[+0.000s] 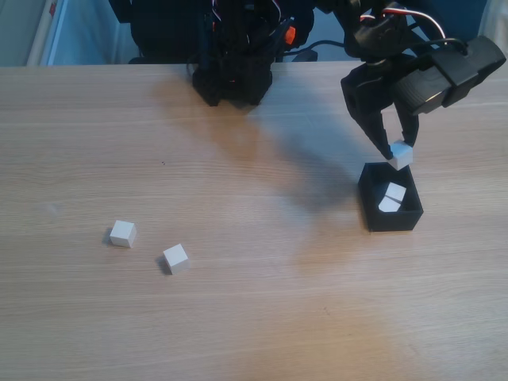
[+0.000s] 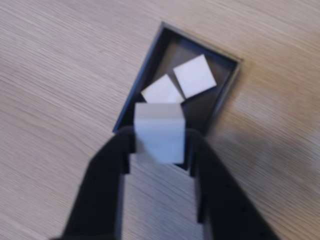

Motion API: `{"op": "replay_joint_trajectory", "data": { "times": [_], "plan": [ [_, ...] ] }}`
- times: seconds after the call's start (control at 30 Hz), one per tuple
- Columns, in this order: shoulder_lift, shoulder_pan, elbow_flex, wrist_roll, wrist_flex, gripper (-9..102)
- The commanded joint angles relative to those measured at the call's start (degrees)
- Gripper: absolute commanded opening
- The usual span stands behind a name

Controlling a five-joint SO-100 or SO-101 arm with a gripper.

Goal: Pick blocks and place them in the box.

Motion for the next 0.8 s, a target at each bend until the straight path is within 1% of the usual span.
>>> {"op": "replay_joint_trajectory", "data": {
  "times": [0.0, 0.13, 0.23, 0.37, 0.5, 0.57, 0.67, 0.77],
  "plan": [
    [0.3, 0.4, -3.5, 0.4, -1.1, 11],
    [0.3, 1.8, -3.5, -0.3, 0.0, 13],
    [0.8, 2.8, -3.5, -1.3, 1.8, 12],
    [4.0, 7.0, -2.8, -1.0, 7.9, 8],
    [9.5, 16.2, 1.6, -2.8, 15.6, 7],
    [13.0, 21.9, 5.5, -6.2, 17.6, 8],
    [18.7, 30.4, 12.2, -13.4, 17.7, 10],
    [24.0, 37.2, 18.9, -21.4, 15.0, 11]
  ]
}}
